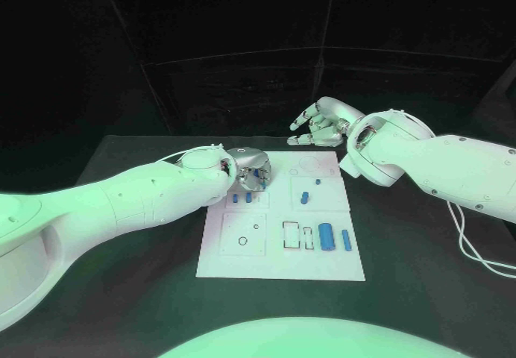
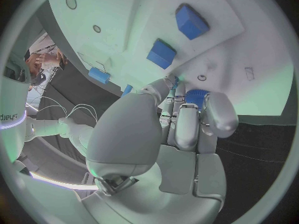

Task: Assemble the parts on the task board

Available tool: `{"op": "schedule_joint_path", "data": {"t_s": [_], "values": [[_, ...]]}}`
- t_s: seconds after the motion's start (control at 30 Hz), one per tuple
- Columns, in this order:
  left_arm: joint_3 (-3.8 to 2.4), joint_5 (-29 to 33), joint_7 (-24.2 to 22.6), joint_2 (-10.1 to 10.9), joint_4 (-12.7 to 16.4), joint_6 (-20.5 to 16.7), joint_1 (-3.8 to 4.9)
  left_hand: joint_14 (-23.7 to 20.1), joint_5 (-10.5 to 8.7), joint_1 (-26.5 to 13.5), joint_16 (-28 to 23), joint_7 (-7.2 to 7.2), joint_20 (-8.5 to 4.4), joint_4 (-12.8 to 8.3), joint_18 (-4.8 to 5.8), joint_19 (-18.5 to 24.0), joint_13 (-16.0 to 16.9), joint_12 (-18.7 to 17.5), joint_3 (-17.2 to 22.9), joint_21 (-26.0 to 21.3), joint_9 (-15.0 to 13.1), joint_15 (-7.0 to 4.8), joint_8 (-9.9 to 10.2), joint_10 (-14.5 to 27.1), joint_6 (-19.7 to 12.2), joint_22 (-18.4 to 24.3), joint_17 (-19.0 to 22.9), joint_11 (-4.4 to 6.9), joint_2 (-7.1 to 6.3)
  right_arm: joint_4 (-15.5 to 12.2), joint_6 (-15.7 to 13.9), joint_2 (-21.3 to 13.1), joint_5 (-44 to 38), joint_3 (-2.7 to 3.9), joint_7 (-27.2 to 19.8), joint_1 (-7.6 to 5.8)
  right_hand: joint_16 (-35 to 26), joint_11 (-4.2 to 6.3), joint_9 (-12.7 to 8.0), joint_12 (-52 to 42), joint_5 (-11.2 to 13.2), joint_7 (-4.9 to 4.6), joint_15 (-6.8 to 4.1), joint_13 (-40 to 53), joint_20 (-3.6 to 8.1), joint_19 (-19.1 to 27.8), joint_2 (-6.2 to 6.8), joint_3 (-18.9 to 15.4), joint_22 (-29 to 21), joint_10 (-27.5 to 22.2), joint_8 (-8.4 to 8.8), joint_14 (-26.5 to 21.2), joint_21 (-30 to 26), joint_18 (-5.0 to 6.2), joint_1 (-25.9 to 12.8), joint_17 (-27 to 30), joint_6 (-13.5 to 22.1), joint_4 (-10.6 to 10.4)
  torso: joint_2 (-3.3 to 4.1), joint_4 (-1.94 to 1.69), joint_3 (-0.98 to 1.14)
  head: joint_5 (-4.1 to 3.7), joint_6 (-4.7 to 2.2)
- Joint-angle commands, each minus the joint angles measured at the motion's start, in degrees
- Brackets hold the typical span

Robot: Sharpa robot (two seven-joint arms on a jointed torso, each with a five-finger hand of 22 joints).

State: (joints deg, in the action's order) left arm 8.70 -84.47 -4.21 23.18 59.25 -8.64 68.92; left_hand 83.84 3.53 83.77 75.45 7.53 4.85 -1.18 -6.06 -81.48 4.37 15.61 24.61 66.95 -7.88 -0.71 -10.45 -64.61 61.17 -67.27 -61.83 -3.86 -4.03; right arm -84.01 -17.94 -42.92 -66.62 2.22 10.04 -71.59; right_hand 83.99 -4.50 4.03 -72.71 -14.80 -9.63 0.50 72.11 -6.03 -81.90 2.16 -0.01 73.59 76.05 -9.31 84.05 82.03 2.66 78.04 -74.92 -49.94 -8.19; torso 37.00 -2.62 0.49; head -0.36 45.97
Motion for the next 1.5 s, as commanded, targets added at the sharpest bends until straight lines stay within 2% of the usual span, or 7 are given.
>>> {"op": "schedule_joint_path", "data": {"t_s": [0.03, 0.13, 0.3, 0.5, 0.67, 0.9, 1.5], "values": [[-0.37, 0.68, -0.82, 0.97, 1.45, -2.14, 0.00, 0.70, -0.10, -0.57, 0.24, 0.01, -0.09, 0.04, 0.62, -0.29, 0.10, -0.46, 0.49, 0.29, -0.08, -0.34, 0.38, -0.81, 0.63, -0.10, 0.14, 0.14, -0.42, -0.07, 0.18, -0.03, 0.01, 0.03, -0.40, -0.10, -0.30, 0.05, -0.08, -0.02, -0.17, 0.12, -0.54, 0.07, -0.04, 0.47, -0.10, 0.01, 0.00, 0.00, -0.26, 3.62, -0.20, 0.86, 0.37, -4.73, 0.07, -0.27, -0.03, -0.04, 0.01, 0.06, -0.16], [-1.22, 1.65, -0.90, 1.97, 2.83, -3.01, 0.02, 0.72, -0.10, -0.81, 0.26, 0.00, -0.10, -0.04, 0.63, -0.30, 0.10, -0.76, 0.69, 0.36, -0.08, -0.36, 0.47, -1.08, 0.84, -0.18, 0.20, 0.16, -0.51, -0.03, 0.18, -0.07, 0.01, 0.03, -0.41, -0.10, -0.30, 0.05, -0.08, -0.02, -0.17, 0.12, -0.54, 0.07, -0.04, 0.47, -0.10, 0.01, 0.00, 0.00, -0.26, 3.62, -0.20, 0.86, 0.37, -4.73, 0.07, -0.27, -0.02, -0.14, -0.02, 0.00, -0.20], [-3.38, 2.93, -0.85, 3.84, 5.27, -3.92, 0.03, 0.73, -0.10, -0.90, 0.26, 0.01, -0.11, -0.11, 0.64, -0.31, 0.10, -0.92, 0.80, 0.41, -0.08, -0.37, 0.53, -1.22, 0.95, -0.25, 0.25, 0.17, -0.56, 0.12, 0.21, -0.08, 0.01, 0.03, -0.46, -0.10, -0.30, 0.05, -0.08, -0.02, -0.17, 0.12, -0.54, 0.07, -0.04, 0.47, -0.10, 0.01, 0.00, 0.00, -0.26, 3.62, -0.20, 0.86, 0.37, -4.73, 0.07, -0.27, -0.02, -0.03, -0.01, 0.35, -0.53], [-4.52, 4.45, -0.04, 6.89, 7.86, -3.10, 0.02, 0.73, -0.11, -1.16, 0.22, 0.02, -0.12, -0.24, 0.66, -0.33, 0.11, -1.30, 1.02, 0.51, -0.06, -0.38, 0.68, -1.50, 1.14, -0.38, 0.44, 0.17, -0.69, 0.19, 0.27, -0.22, 0.01, 0.03, -0.48, -0.09, -0.30, 0.05, -0.08, -0.02, -0.17, 0.12, -0.54, 0.07, -0.04, 0.47, -0.10, 0.01, 0.00, 0.00, -0.26, 3.62, -0.20, 0.86, 0.37, -4.73, 0.07, -0.27, -0.01, -0.03, -0.02, 0.36, -0.66], [-4.72, 5.41, 0.77, 9.08, 8.89, -1.87, 0.02, 0.73, -0.12, -1.35, 0.19, 0.03, -0.13, -0.29, 0.69, -0.36, 0.11, -1.52, 1.08, 0.63, -0.05, -0.38, 0.78, -1.65, 1.24, -0.52, 0.54, 0.17, -0.79, 0.19, 0.29, -0.38, 0.01, 0.03, -0.45, -0.09, -0.30, 0.05, -0.08, -0.02, -0.17, 0.12, -0.54, 0.07, -0.04, 0.47, -0.10, 0.01, 0.00, 0.00, -0.26, 3.62, -0.20, 0.86, 0.37, -4.73, 0.07, -0.27, -0.01, -0.05, 0.04, 0.45, -0.69], [-4.76, 5.96, 1.52, 10.63, 8.83, -0.37, 0.01, 0.71, -0.12, -1.49, 0.14, 0.01, -0.12, -0.32, 0.70, -0.37, 0.11, -1.69, 1.12, 0.68, -0.04, -0.38, 0.85, -1.74, 1.29, -0.58, 0.68, 0.17, -0.88, 0.23, 0.33, -0.45, 0.01, 0.03, -0.44, -0.09, -0.30, 0.05, -0.08, -0.02, -0.17, 0.12, -0.54, 0.07, -0.04, 0.47, -0.10, 0.01, 0.00, 0.00, -0.26, 3.62, -0.20, 0.86, 0.37, -4.73, 0.07, -0.27, 0.01, 0.11, 0.02, 0.64, -0.60], [-4.34, 6.10, 2.17, 9.07, 5.86, 2.42, -0.67, 0.67, -0.13, -1.70, 0.07, 0.00, -0.12, -0.38, 0.69, -0.34, 0.10, -1.98, 1.17, 0.65, 0.00, -0.37, 1.03, -1.82, 1.27, -0.58, 0.86, 0.16, -1.02, 0.09, 0.33, -0.44, 0.01, 0.03, -0.45, -0.09, -0.33, 0.07, -0.06, -0.04, -0.19, 0.14, -0.56, 0.06, -0.03, 0.47, -0.18, -0.03, -0.03, 0.01, -0.38, 3.62, -0.23, 0.86, 0.40, -4.70, -0.04, -0.34, 0.09, 0.19, 0.05, 0.50, -0.27]]}}
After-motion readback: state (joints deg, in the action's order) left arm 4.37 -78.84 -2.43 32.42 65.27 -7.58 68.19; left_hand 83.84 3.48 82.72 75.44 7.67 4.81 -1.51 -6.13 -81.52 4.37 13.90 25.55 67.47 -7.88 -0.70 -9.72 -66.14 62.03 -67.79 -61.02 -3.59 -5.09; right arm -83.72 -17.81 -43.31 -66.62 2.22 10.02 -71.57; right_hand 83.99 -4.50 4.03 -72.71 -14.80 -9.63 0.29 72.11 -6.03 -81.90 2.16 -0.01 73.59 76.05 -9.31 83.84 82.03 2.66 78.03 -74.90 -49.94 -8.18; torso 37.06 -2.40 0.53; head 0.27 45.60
